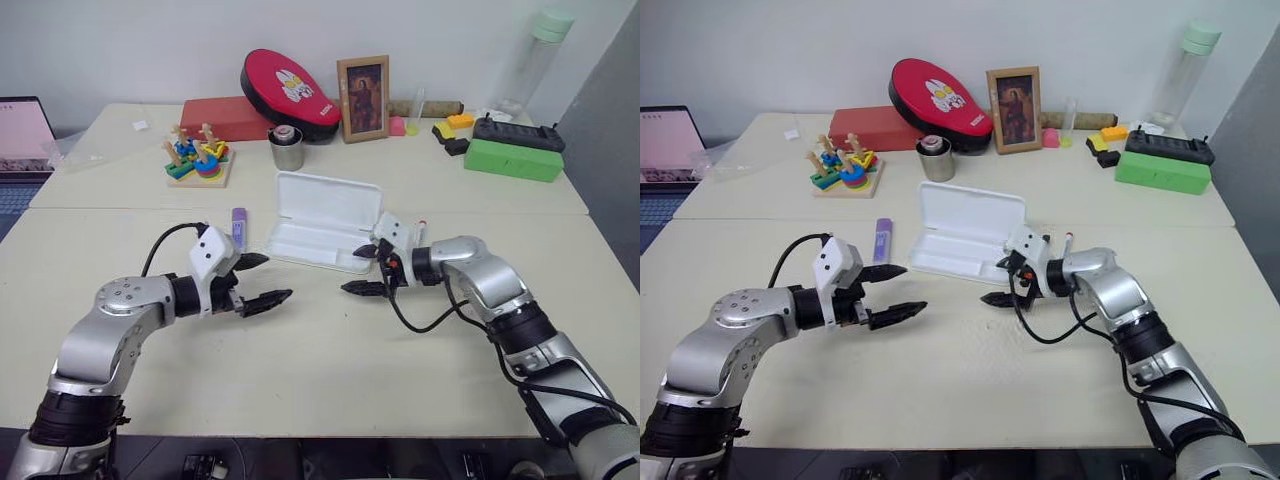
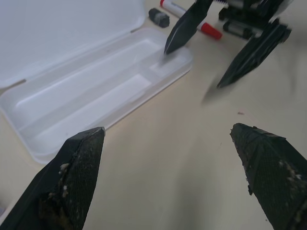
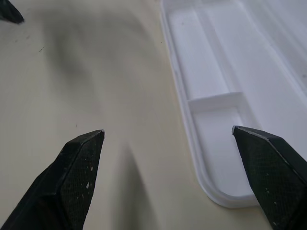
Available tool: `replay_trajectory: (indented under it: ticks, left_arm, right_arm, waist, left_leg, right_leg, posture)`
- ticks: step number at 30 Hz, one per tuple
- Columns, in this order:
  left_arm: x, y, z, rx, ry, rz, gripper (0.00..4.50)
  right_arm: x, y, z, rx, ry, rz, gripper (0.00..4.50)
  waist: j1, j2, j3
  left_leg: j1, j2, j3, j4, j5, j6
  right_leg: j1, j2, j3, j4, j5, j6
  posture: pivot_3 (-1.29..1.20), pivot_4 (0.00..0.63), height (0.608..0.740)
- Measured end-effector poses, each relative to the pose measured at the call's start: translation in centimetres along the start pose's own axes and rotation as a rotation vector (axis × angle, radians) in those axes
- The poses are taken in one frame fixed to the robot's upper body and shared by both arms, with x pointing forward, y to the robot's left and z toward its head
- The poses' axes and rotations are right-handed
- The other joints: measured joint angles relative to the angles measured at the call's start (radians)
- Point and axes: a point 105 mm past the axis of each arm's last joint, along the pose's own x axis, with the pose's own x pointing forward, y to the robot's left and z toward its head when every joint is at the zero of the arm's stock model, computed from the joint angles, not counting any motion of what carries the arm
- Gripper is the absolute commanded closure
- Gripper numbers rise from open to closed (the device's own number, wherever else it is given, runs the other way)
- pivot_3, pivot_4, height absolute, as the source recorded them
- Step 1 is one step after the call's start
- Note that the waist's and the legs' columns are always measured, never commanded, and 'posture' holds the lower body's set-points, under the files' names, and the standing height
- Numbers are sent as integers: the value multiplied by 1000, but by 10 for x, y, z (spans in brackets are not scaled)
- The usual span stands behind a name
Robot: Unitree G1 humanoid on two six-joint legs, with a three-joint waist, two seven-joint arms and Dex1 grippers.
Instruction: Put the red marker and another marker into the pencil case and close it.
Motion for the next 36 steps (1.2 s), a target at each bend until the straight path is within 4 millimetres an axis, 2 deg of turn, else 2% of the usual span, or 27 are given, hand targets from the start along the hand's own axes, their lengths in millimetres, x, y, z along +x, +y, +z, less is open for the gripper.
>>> replay_trajectory:
  ticks: [2,5,6,13,21,31,36]
  left_arm:
    - [3,0,4,4,-13,-3,0]
    - [7,0,8,1,-31,0,0]
    - [8,0,8,0,-34,-1,0]
    - [11,-2,13,10,-51,8,0]
    - [11,0,17,22,-58,17,0]
    - [11,0,17,21,-56,15,0]
    - [-6,-9,3,-4,4,9,0]
  right_arm:
    - [3,-1,0,-27,30,0,31]
    - [10,-3,-1,-65,77,-1,504]
    - [13,-3,-1,-72,85,0,863]
    - [23,-6,3,-81,88,-2,2386]
    - [21,-9,3,-105,90,-14,4334]
    - [19,-9,3,-119,76,-21,4427]
    - [5,16,1,-195,40,60,4427]
  waist:
    - [0,0,0]
    - [0,0,0]
    - [0,0,0]
    - [-1,0,0]
    - [-4,0,0]
    - [-6,0,0]
    - [-6,0,0]
  left_leg:
    - [0,0,0,0,0,0]
    - [0,0,0,1,0,0]
    - [1,0,0,1,0,0]
    - [1,0,0,1,0,0]
    - [1,0,0,1,0,0]
    - [1,0,0,1,0,0]
    - [0,0,0,0,0,0]
  right_leg:
    - [0,0,0,0,0,0]
    - [0,0,0,1,0,0]
    - [0,0,0,2,0,0]
    - [0,0,0,4,0,0]
    - [-1,0,0,4,0,0]
    - [-1,0,0,4,0,0]
    - [-1,0,0,4,0,0]
  posture:
    - [0,150,740]
    - [0,150,740]
    - [0,150,740]
    - [0,150,740]
    - [0,150,740]
    - [0,150,740]
    - [0,150,740]
